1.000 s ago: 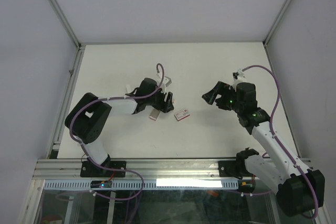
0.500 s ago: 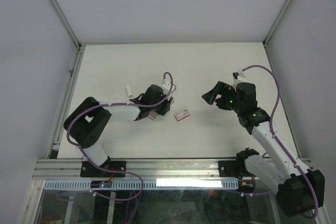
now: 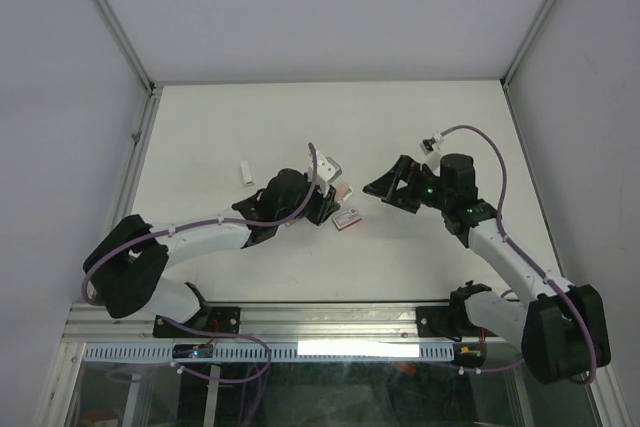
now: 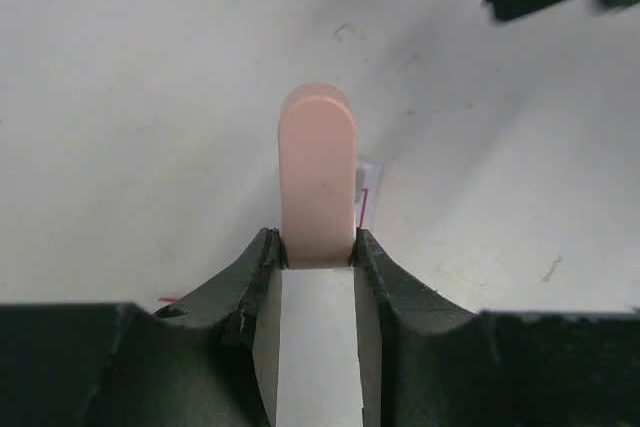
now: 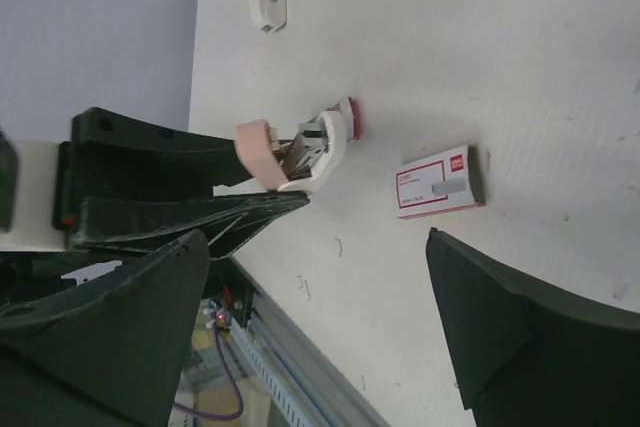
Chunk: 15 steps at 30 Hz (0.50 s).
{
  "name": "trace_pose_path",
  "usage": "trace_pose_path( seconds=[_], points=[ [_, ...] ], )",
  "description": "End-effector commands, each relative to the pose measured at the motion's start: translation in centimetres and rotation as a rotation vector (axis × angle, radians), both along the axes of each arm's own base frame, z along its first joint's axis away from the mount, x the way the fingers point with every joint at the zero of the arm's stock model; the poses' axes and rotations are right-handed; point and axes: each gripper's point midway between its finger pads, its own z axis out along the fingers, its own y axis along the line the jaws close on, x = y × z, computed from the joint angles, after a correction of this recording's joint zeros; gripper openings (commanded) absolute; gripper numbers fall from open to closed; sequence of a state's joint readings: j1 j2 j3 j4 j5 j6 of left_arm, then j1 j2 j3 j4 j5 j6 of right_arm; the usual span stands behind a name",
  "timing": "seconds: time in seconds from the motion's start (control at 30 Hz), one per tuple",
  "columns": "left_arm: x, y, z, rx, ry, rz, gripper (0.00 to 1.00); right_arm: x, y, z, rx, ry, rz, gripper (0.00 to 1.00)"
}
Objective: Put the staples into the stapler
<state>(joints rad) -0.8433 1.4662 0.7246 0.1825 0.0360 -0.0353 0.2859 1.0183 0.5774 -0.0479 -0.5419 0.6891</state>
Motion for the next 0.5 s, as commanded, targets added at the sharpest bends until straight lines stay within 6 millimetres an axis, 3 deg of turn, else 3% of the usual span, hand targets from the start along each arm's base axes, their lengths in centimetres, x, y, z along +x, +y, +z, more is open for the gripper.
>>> trace_pose_path(
  seconds=[0.0, 0.47],
  points=[
    [-0.7, -2.4, 6.5, -0.191, -0.092, -0.068, 0.0, -1.0, 2.7, 2.5, 0.158, -0.015, 0.138, 0.96],
    [-3.7, -4.6, 9.0, -0.232, -0.095, -0.176, 0.0, -1.3, 4.6, 2.1, 0.181, 0.013, 0.197, 1.0]
  ],
)
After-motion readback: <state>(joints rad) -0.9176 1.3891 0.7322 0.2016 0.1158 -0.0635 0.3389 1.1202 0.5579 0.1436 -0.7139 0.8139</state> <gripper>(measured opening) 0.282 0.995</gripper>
